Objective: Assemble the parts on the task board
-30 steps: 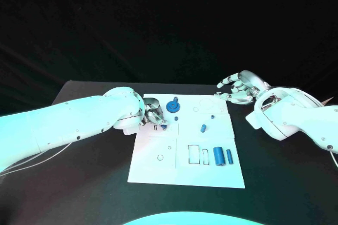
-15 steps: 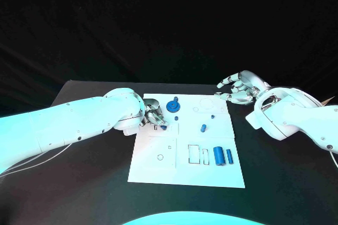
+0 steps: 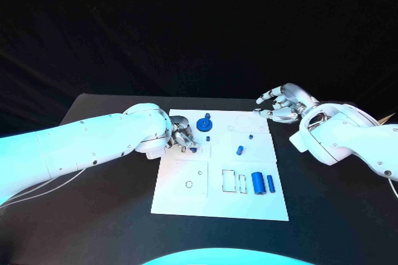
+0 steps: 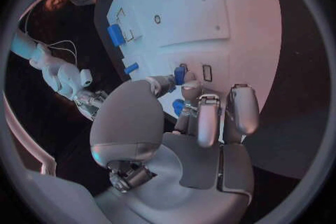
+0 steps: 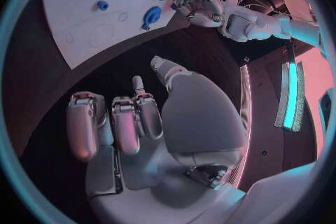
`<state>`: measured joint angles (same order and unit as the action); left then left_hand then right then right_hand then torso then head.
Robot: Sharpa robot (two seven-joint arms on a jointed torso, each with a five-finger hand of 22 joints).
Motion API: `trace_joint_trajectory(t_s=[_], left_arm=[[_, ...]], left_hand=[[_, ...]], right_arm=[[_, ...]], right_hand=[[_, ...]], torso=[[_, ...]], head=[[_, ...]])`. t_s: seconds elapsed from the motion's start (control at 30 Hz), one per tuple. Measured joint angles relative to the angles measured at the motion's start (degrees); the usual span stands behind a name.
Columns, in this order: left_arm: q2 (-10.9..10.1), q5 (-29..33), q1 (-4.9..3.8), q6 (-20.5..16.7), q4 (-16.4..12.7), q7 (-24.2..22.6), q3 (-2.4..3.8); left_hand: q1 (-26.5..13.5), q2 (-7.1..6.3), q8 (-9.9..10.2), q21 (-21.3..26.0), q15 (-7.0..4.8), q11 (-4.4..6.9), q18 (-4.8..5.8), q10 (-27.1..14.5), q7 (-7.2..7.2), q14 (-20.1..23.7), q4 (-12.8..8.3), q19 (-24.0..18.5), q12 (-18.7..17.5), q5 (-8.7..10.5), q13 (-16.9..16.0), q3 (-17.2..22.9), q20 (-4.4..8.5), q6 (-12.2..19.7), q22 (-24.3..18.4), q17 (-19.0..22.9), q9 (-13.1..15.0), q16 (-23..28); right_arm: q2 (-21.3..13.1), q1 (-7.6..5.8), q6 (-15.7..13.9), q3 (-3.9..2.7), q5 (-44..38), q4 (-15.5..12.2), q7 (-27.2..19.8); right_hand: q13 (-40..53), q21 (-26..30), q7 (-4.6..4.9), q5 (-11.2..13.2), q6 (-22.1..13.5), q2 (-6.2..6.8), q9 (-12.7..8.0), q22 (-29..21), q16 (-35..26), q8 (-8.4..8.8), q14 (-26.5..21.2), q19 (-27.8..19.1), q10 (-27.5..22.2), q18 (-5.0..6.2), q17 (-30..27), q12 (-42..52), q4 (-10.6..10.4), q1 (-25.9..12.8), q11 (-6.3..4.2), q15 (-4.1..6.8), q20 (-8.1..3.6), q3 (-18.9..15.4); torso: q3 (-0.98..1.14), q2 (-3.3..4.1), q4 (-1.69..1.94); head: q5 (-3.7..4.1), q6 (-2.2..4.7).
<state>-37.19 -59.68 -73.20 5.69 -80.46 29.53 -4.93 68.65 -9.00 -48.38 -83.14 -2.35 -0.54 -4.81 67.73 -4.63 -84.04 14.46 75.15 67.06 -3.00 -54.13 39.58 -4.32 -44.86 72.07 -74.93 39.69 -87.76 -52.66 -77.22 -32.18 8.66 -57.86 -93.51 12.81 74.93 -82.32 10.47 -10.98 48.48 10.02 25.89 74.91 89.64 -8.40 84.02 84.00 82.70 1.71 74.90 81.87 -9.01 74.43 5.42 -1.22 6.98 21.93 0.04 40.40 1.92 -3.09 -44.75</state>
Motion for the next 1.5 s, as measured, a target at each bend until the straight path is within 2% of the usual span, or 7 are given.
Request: trace_joint_trajectory(t_s=[0.03, 1.0, 1.1, 1.2, 1.4, 1.47, 1.5], left_arm=[[0.0, 0.0, 0.0, 0.0, 0.0, 0.0, 0.0], [-0.2, -0.9, -0.02, 1.9, 0.0, -0.1, -0.03], [-0.1, -0.9, -0.02, 1.9, 0.1, -0.1, -0.03], [0.0, -0.9, -0.03, 2.0, 0.2, -0.1, -0.03], [0.3, -0.9, -0.02, 2.0, 0.5, 0.0, -0.08], [0.4, -0.9, -0.02, 2.0, 0.6, 0.0, -0.08], [0.4, -0.8, -0.02, 2.0, 0.7, 0.1, -0.08]], left_hand=[[0.0, -0.01, 0.0, 0.0, 0.0, 0.0, 0.0, 0.0, 0.0, 0.0, -0.9, 0.0, 0.0, 0.03, 0.0, 1.0, 0.0, 0.0, 0.0, 0.0, 0.0, 0.0], [-0.1, -0.11, -0.1, -0.3, 0.0, 0.13, 0.0, 0.9, 0.04, 0.0, -0.9, 0.8, 0.6, 0.05, -1.1, 1.1, 0.01, -0.1, 0.9, 0.0, 0.0, 0.0], [-0.3, 0.1, -0.1, -0.5, 0.01, 0.27, 0.0, 1.0, 0.04, 0.0, -0.8, 0.8, 0.9, 0.05, -1.3, 1.2, 0.02, -0.2, 1.1, 0.0, 0.0, 0.0], [-1.3, 1.03, -0.5, -0.5, 0.01, 0.24, 0.0, 1.6, 0.13, 0.0, -0.4, 1.1, 1.2, 0.17, -1.8, 1.6, 0.32, -0.3, 1.4, 0.0, 0.6, -0.3], [-2.6, 1.06, -0.7, -0.7, -0.32, 0.43, 0.0, 2.2, 0.24, 0.1, -0.2, 1.5, 1.7, 0.18, -2.5, 1.8, 0.31, -0.4, 1.8, 0.0, 1.3, -0.3], [-3.0, 1.12, -0.9, -0.9, -0.42, 0.46, 0.89, 2.5, 0.24, 0.0, -0.2, 1.5, 2.0, 0.18, -2.7, 1.8, 0.31, -0.5, 1.9, 0.0, 1.4, -0.5], [-3.4, 1.31, -1.1, -0.9, -0.42, 0.64, 0.91, 2.8, 0.46, 0.0, -0.2, 1.8, 2.2, 0.18, -2.9, 1.8, 0.3, -0.9, 2.1, 0.0, 1.5, -0.7]], right_arm=[[0.0, 0.02, 0.0, 0.0, 0.0, 0.0, 0.0], [0.0, 0.16, 0.0, 0.0, 0.1, 0.1, 0.0], [0.0, 0.17, 0.0, 0.0, 0.1, 0.1, 0.0], [0.0, 0.17, 0.0, 0.0, 0.1, 0.1, 0.0], [-0.1, 0.17, 0.0, 0.0, 0.1, 0.1, 0.0], [-0.1, 0.17, 0.0, 0.0, 0.1, 0.1, 0.0], [-0.1, 0.17, 0.0, 0.0, 0.1, 0.1, 0.0]], right_hand=[[0.0, 0.0, 0.0, 0.0, 0.0, 0.0, 0.0, 0.0, 0.0, 0.0, 0.0, 0.0, 0.0, 0.0, 0.0, 0.0, 0.0, 0.0, 0.0, 0.0, 0.0, 0.0], [0.0, 0.0, 0.0, -0.4, 0.0, -0.3, 0.0, 0.0, 0.0, 0.0, 0.0, 0.0, 0.0, 0.0, 0.0, 0.0, -0.2, -0.3, 0.0, 0.0, 0.0, 0.2], [0.0, 0.0, 0.0, -0.5, 0.0, -0.3, 0.0, 0.0, 0.0, 0.0, 0.0, 0.0, 0.0, 0.0, 0.0, 0.0, -0.2, -0.3, 0.0, 0.0, 0.0, 0.2], [0.0, 0.0, 0.0, -0.4, 0.0, -0.3, 0.0, 0.0, 0.0, 0.0, 0.0, 0.0, 0.0, 0.0, 0.0, 0.0, -0.2, -0.3, 0.0, 0.0, 0.0, 0.2], [0.0, 0.0, 0.0, -0.4, 0.0, -0.3, 0.0, 0.0, 0.0, 0.0, 0.0, 0.0, 0.0, 0.0, 0.0, 0.0, -0.2, -0.3, 0.0, 0.0, 0.0, 0.2], [0.0, 0.0, 0.0, -0.4, 0.0, -0.3, 0.0, 0.0, 0.0, 0.0, 0.0, 0.0, 0.0, 0.0, 0.0, 0.0, -0.2, -0.3, 0.0, 0.0, 0.0, 0.2], [0.0, 0.0, 0.0, -0.4, 0.0, -0.3, 0.0, 0.0, 0.0, 0.0, 0.0, 0.0, 0.0, 0.0, 0.0, 0.0, -0.2, -0.3, 0.0, 0.0, 0.0, 0.2]], torso=[[0.0, 0.0, 0.01], [0.01, -0.01, 0.01], [0.01, -0.01, 0.01], [0.01, -0.01, 0.01], [0.02, 0.0, 0.0], [0.04, 0.0, 0.0], [0.04, 0.0, -0.01]], head=[[0.0, -0.01], [-0.23, -0.23], [-0.23, -0.27], [-0.23, -0.32], [-0.23, -0.45], [-0.22, -0.5], [-0.21, -0.52]])
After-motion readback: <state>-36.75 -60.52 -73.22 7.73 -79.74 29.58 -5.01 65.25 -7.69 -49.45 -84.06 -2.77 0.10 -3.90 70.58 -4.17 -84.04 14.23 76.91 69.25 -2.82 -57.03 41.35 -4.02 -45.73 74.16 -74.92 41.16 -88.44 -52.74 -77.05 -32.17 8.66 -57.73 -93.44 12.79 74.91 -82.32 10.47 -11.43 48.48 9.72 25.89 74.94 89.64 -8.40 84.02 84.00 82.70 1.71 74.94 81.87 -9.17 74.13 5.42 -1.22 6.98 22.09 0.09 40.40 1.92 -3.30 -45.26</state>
